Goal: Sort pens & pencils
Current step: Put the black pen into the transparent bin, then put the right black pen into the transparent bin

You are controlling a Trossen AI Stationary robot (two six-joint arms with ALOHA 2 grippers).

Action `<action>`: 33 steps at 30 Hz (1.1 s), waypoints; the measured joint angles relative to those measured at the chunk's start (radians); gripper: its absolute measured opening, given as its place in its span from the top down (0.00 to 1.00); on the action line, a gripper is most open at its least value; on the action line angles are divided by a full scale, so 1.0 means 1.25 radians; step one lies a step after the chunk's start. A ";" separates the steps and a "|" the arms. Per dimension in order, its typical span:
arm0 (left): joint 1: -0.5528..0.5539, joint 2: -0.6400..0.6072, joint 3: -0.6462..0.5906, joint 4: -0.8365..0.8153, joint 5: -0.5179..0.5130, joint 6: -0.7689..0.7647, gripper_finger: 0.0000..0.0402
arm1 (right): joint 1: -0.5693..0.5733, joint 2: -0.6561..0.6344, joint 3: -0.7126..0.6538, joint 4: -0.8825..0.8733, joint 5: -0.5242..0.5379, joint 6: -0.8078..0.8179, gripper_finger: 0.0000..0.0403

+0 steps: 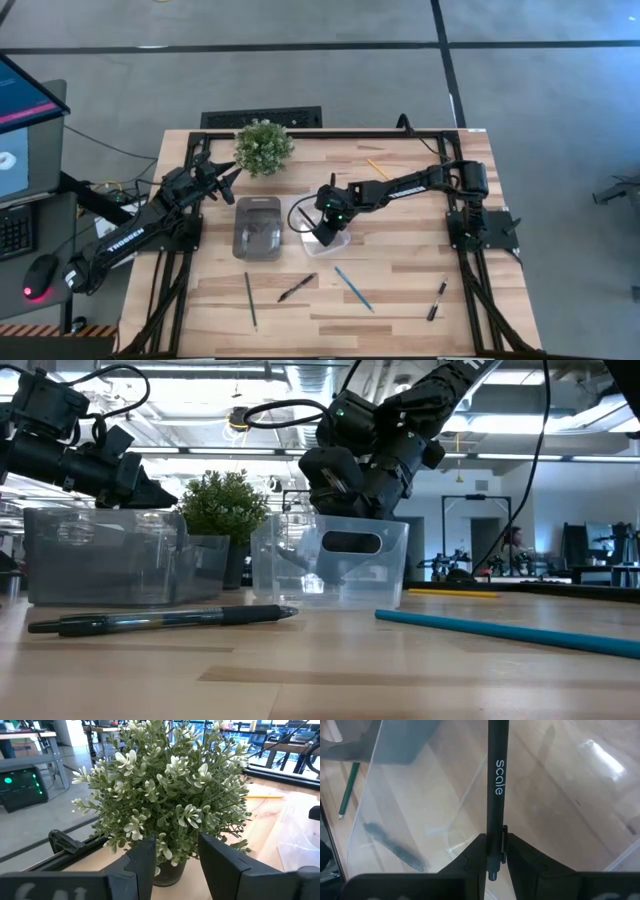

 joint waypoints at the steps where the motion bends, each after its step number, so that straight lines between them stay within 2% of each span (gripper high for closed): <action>1: 0.000 0.000 0.000 0.000 0.000 0.000 0.66 | 0.000 0.000 0.000 0.001 0.000 0.000 0.77; 8: 0.000 0.000 0.000 0.000 0.000 0.000 0.66 | 0.000 -0.002 0.000 0.010 -0.017 0.000 0.63; 16: 0.000 0.000 0.000 0.000 0.000 0.000 0.66 | 0.000 -0.001 0.000 0.066 -0.045 0.068 0.48; 21: 0.000 0.000 0.000 0.000 0.000 0.000 0.66 | 0.002 0.000 0.000 0.143 -0.066 0.076 0.46; 33: 0.000 0.000 0.000 0.000 0.000 0.000 0.66 | 0.000 -0.004 0.000 0.227 -0.129 0.132 0.47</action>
